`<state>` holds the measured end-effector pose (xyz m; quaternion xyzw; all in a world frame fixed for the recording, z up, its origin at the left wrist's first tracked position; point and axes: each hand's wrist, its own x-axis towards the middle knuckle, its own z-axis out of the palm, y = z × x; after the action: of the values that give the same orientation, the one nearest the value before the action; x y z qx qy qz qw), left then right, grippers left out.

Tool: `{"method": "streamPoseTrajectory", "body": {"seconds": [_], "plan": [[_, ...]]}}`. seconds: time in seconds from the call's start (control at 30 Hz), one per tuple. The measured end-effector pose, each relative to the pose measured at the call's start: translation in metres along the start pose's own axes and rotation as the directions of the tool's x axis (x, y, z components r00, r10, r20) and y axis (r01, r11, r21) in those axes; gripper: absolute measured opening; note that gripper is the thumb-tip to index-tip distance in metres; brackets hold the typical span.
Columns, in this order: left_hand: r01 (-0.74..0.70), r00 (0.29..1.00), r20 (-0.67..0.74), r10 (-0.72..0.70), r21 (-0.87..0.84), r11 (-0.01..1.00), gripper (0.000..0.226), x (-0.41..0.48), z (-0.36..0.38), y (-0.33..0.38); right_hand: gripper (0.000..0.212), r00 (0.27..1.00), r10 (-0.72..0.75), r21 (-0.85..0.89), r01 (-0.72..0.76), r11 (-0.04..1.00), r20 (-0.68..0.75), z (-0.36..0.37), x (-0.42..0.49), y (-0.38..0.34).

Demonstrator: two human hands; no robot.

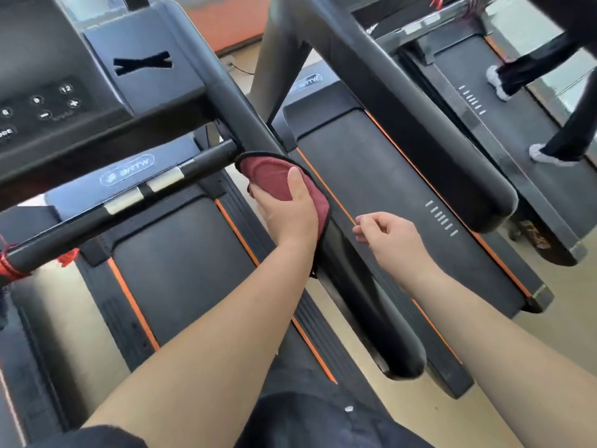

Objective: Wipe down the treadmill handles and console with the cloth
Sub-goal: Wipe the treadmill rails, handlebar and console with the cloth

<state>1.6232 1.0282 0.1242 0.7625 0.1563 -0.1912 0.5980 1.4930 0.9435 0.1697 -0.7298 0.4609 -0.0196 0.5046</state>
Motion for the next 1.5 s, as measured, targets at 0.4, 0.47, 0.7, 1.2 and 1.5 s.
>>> {"method": "streamPoseTrajectory", "body": {"seconds": [0.4, 0.47, 0.7, 1.2, 1.5], "plan": [[-0.828, 0.479, 0.657, 0.583, 0.559, 0.051, 0.063, -0.137, -0.02, -0.096, 0.023, 1.0, -0.026, 0.001, 0.026, 1.0, -0.016, -0.075, -0.103, 0.123], [-0.811, 0.469, 0.726, 0.502, 0.58, -0.08, 0.055, -0.117, -0.017, -0.071, 0.022, 0.999, -0.026, 0.007, 0.026, 1.0, -0.022, -0.088, -0.123, 0.144], [-0.747, 0.518, 0.732, 0.443, 0.639, -0.182, 0.048, -0.201, -0.007, -0.11, 0.019, 0.996, -0.047, 0.074, 0.052, 0.996, -0.071, -0.106, -0.175, 0.195], [-0.89, 0.069, 0.904, 0.422, 0.247, -0.383, 0.05, -0.146, -0.038, -0.082, 0.022, 0.99, -0.121, 0.115, 0.129, 0.985, -0.07, -0.088, -0.17, 0.173], [-0.727, 0.585, 0.711, 0.391, 0.673, -0.136, 0.064, -0.111, -0.008, -0.052, 0.022, 0.994, -0.08, 0.108, 0.087, 0.99, -0.068, -0.08, -0.137, 0.14]]}}
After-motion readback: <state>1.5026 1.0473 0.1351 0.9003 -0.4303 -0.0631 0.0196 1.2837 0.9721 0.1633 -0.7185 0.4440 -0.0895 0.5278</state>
